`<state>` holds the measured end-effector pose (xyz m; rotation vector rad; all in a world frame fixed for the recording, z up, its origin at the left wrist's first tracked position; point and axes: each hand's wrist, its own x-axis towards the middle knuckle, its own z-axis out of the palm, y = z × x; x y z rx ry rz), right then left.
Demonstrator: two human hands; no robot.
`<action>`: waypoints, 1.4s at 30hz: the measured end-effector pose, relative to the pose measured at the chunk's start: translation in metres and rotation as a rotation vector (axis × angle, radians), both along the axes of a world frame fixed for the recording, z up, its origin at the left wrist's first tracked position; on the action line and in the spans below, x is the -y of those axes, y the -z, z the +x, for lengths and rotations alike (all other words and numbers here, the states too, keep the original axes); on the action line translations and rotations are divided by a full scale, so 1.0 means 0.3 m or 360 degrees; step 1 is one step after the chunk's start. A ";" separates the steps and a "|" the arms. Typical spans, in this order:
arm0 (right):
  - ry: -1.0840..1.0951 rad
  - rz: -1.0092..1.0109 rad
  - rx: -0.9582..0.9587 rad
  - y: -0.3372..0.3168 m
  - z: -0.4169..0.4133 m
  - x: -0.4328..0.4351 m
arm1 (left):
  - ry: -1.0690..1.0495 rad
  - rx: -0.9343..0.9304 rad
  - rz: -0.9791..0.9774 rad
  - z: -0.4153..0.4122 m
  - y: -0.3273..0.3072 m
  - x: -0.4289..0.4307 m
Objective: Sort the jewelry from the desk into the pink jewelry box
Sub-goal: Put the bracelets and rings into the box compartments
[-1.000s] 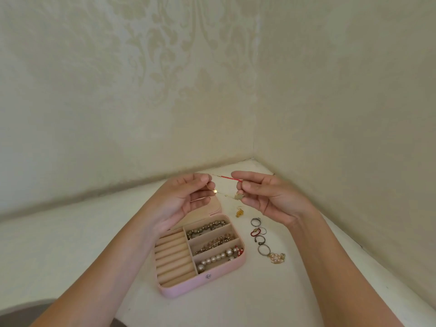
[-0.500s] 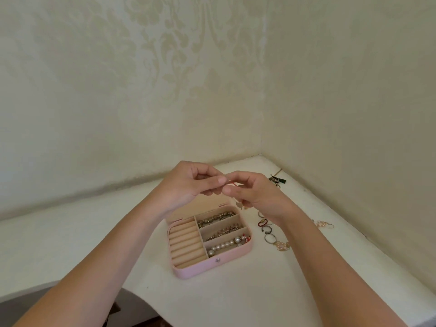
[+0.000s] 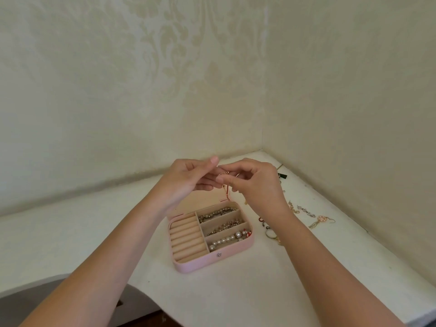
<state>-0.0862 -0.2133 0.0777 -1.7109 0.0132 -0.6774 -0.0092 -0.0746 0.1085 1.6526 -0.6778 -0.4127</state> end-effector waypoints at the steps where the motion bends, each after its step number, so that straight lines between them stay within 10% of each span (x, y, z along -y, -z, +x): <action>1: 0.0031 0.0009 -0.0021 0.000 -0.001 0.004 | 0.0005 -0.0076 -0.0040 0.002 0.010 0.001; 14: 0.0099 -0.0142 -0.0323 0.009 0.015 0.059 | 0.0272 -0.0140 0.0249 -0.019 0.117 -0.007; 21: -0.0118 -0.0721 -0.0823 0.035 0.018 0.067 | 0.0103 -0.0214 0.0578 0.003 0.145 -0.085; 31: -0.0073 -0.1269 -0.0947 0.057 0.015 0.039 | -0.0008 0.0794 0.1252 -0.039 0.188 -0.038; 42: -0.0050 -0.1484 -0.1007 0.071 0.027 0.042 | 0.0018 0.0838 0.1377 -0.044 0.180 -0.036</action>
